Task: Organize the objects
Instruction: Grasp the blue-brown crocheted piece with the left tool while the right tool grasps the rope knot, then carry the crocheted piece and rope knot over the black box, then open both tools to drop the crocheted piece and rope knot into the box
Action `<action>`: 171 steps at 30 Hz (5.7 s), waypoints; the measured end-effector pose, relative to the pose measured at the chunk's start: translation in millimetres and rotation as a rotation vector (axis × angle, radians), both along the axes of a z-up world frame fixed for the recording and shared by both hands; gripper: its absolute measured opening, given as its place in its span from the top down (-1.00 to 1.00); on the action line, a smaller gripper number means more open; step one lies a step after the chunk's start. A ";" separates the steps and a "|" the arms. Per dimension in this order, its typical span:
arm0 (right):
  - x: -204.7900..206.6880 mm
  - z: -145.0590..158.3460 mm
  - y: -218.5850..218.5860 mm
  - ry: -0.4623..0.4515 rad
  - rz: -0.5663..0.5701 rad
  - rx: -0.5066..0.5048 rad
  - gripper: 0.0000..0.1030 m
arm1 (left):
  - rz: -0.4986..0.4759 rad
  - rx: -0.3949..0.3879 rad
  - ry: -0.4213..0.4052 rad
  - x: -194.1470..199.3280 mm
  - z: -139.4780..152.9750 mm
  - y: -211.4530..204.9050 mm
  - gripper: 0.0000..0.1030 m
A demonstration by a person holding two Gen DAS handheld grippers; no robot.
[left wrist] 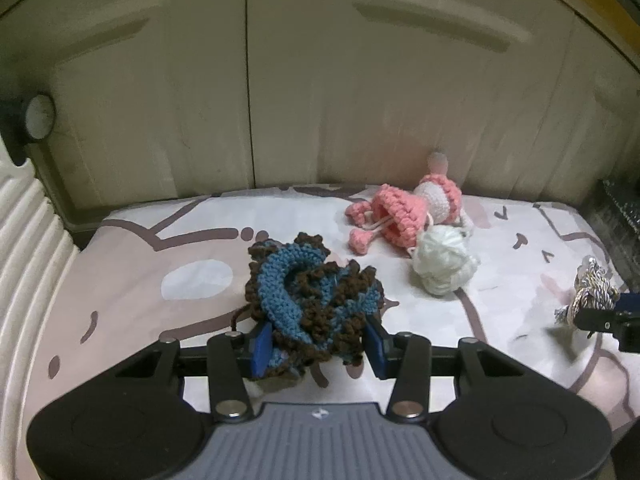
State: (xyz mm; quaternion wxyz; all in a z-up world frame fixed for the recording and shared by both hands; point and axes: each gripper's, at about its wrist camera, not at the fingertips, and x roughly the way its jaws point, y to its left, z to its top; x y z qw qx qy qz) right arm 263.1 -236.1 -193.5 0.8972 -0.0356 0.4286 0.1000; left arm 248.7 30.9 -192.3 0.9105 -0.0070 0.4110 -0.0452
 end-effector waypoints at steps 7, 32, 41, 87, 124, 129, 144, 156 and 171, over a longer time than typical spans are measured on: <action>-19.6 24.0 -3.8 -0.011 -0.024 0.009 -0.14 | 0.006 0.002 -0.021 -24.2 31.2 -4.3 0.08; -114.8 125.2 -13.1 -0.067 -0.091 0.092 -0.15 | -0.022 -0.018 -0.099 -127.8 130.4 -32.6 0.07; -149.0 141.1 -1.1 -0.043 -0.058 0.084 -0.15 | -0.054 -0.050 -0.093 -161.3 146.4 -43.5 0.07; -189.6 86.1 51.2 0.357 0.217 -0.069 -0.15 | -0.318 0.086 0.347 -164.6 57.9 -89.9 0.07; -178.1 80.1 24.4 0.526 -0.060 0.265 -0.15 | -0.162 -0.075 0.247 -153.5 85.7 -61.2 -0.48; -179.8 75.8 21.0 0.561 -0.131 0.242 -0.19 | -0.162 -0.062 0.254 -154.5 85.3 -62.5 -0.49; -182.3 82.7 24.5 0.540 -0.115 0.201 -0.45 | -0.154 -0.045 0.259 -156.4 85.1 -60.5 -0.49; -184.7 87.8 22.8 0.520 -0.116 0.197 -0.45 | -0.128 -0.049 0.265 -160.3 88.6 -55.8 -0.49; -187.1 104.0 13.5 0.419 -0.131 0.141 -0.55 | -0.087 -0.058 0.289 -173.7 96.8 -42.5 -0.74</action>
